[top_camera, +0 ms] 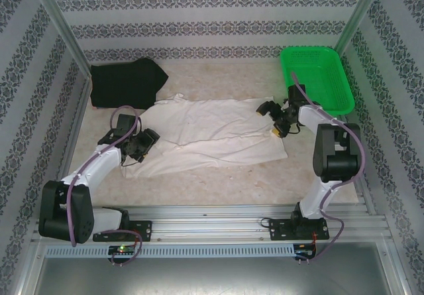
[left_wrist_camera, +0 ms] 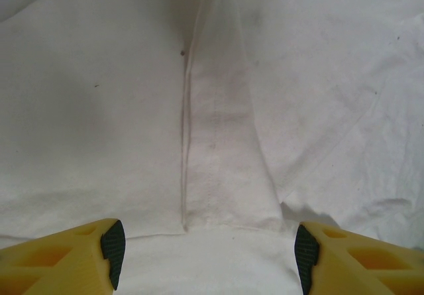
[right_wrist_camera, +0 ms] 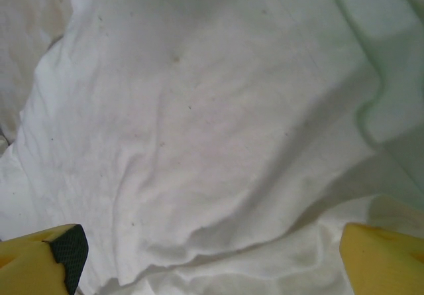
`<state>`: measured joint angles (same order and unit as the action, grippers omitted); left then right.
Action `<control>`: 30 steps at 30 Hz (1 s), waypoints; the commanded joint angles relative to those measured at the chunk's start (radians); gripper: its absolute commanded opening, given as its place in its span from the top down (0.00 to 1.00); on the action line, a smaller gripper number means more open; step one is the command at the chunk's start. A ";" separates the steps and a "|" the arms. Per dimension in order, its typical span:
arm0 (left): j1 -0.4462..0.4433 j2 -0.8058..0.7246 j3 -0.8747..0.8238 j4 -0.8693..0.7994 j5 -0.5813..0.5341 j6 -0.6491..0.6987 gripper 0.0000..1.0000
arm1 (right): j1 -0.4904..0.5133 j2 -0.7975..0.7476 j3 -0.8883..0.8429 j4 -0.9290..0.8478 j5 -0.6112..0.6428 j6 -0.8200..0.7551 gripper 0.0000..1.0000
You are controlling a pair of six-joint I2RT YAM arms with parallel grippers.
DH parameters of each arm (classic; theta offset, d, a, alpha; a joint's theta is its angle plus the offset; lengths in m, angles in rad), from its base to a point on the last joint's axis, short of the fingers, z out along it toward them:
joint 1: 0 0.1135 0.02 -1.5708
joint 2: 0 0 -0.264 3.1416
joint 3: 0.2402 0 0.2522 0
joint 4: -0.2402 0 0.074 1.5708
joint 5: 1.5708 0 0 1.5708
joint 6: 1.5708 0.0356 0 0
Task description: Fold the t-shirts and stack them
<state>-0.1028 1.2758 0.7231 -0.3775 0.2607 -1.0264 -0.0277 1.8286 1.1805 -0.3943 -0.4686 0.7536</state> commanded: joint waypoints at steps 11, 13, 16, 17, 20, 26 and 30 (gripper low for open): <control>0.008 -0.065 -0.037 -0.007 -0.015 -0.028 0.30 | -0.049 0.001 -0.013 -0.119 0.156 -0.090 0.03; 0.006 -0.057 -0.035 0.007 -0.009 -0.031 0.30 | -0.050 -0.031 -0.055 -0.098 0.165 -0.079 0.03; -0.004 -0.047 -0.012 0.017 0.004 -0.026 0.30 | -0.048 -0.127 -0.102 -0.045 0.163 -0.084 0.03; -0.009 -0.043 -0.002 0.017 0.005 -0.024 0.30 | -0.044 -0.154 -0.104 -0.045 0.160 -0.094 0.02; -0.035 -0.019 0.012 0.034 0.007 -0.034 0.29 | -0.023 -0.215 -0.086 -0.086 0.141 -0.133 0.02; -0.088 0.076 0.013 0.091 0.027 -0.107 0.34 | 0.014 -0.302 -0.105 -0.141 0.075 -0.156 0.02; -0.094 0.123 -0.003 0.119 0.019 -0.147 0.38 | 0.045 -0.338 -0.111 -0.155 0.038 -0.168 0.02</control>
<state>-0.1844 1.3769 0.7132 -0.3115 0.2817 -1.1172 -0.0006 1.5253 1.0832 -0.5117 -0.3859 0.6167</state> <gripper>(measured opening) 0.626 0.980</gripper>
